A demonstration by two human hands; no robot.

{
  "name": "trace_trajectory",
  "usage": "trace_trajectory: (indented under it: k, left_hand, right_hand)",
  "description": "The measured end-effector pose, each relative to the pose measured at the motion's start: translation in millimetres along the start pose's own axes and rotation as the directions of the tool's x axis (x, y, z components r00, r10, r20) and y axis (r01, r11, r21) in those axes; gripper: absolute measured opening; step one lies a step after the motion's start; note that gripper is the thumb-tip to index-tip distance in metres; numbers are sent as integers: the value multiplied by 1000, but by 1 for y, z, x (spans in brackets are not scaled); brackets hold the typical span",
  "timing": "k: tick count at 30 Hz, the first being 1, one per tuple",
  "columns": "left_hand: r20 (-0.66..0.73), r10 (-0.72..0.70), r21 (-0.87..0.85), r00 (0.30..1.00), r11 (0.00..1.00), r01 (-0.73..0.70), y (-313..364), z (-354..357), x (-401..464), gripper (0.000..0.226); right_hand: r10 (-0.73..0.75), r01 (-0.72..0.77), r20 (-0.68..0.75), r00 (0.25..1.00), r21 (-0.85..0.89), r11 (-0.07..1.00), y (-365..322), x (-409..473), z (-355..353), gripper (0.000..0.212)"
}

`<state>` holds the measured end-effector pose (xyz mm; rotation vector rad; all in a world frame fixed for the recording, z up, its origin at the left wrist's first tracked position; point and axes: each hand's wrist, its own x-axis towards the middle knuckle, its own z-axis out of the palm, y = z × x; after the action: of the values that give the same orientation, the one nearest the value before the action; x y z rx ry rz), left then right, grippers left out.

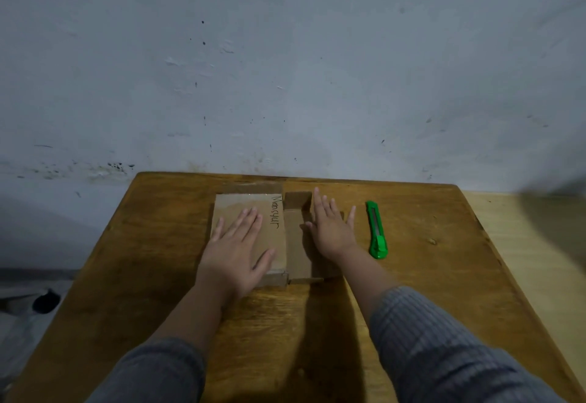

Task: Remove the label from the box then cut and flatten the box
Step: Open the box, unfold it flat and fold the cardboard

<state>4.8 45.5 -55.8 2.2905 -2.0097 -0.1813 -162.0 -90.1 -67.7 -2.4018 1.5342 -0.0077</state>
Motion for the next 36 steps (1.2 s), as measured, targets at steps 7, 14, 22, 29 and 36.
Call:
trace_trajectory:
  k: [7,14,22,29,36]
  left_hand:
    - [-193,89,-31,977,995,-97,-3,3,-5,68]
    - [-168,204,12,964,979,-205,-15,3,1,69]
    - [-252,-179,-90,951,983,161,-2,0,-1,51]
    - [-97,-338,-436,936,860,265,14,21,-47,78]
    - [-6,-297,-644,955,732,224,22,21,-85,60]
  right_hand:
    - [40,35,-189,981,379,925,-2,33,4,48]
    - [166,-32,-236,958,486,873,8,25,4,41]
    - [319,-94,-369,873,515,852,42,-34,19,43]
    - [448,-176,-359,819,585,791,27,-106,22,45]
    - [489,-270,-287,824,561,783,22,-175,33,42]
